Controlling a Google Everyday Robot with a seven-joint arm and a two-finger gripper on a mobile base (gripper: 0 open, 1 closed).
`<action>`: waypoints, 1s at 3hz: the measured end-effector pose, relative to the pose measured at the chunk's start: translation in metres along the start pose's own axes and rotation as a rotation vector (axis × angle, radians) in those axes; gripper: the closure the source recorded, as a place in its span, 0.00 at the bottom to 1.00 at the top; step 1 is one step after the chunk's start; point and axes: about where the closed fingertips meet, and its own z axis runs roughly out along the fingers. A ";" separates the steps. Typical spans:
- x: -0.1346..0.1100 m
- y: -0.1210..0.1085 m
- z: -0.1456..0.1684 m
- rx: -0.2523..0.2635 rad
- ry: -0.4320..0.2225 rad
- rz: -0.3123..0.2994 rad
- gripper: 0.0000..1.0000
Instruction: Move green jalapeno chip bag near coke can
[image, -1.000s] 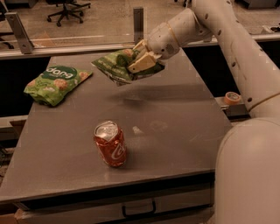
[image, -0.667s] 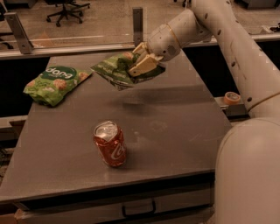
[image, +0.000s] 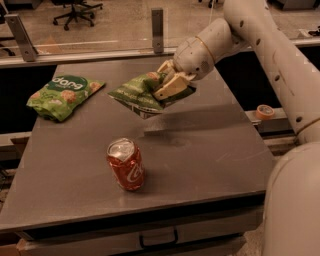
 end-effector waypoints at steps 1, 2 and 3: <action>0.008 0.017 0.007 -0.062 -0.005 -0.003 1.00; 0.016 0.027 0.016 -0.107 0.001 0.015 0.82; 0.024 0.033 0.017 -0.119 0.019 0.040 0.59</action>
Offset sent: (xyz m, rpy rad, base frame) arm -0.0778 -0.0380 -0.0409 -0.1364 0.1865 0.2585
